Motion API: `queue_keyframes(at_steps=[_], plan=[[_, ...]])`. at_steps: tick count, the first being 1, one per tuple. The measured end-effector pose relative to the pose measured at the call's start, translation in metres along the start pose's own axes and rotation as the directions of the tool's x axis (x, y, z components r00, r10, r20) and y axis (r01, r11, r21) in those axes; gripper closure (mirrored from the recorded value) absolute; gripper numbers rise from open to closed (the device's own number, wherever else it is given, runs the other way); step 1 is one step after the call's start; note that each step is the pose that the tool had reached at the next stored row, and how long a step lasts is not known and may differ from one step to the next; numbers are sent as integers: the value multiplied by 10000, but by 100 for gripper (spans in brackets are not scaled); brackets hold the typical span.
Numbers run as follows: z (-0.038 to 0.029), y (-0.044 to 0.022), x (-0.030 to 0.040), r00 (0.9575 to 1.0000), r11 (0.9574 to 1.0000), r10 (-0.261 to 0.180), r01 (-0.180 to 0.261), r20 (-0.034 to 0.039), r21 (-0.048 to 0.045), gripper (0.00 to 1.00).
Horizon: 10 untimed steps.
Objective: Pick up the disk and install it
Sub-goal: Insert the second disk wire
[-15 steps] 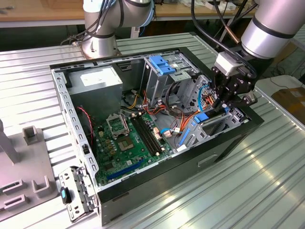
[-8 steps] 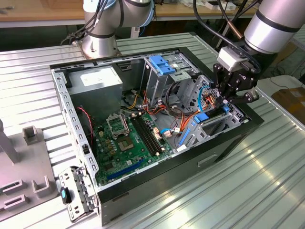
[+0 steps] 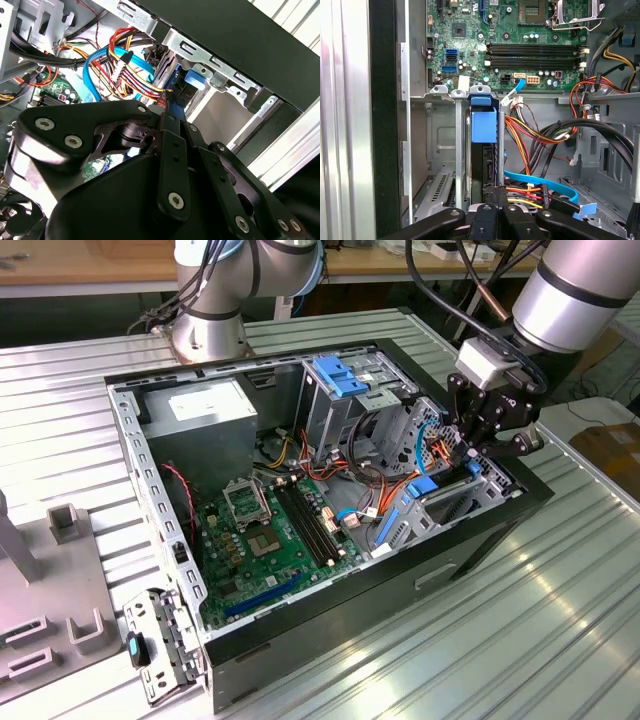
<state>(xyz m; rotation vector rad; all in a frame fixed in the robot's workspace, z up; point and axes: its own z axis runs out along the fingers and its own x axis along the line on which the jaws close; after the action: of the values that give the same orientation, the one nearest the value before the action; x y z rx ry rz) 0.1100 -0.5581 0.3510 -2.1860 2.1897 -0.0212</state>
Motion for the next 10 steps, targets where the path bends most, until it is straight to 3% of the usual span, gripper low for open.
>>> queue_keyframes(at_steps=[10], plan=[[-2,0,0,10000,10000,0,0,0,0,89]])
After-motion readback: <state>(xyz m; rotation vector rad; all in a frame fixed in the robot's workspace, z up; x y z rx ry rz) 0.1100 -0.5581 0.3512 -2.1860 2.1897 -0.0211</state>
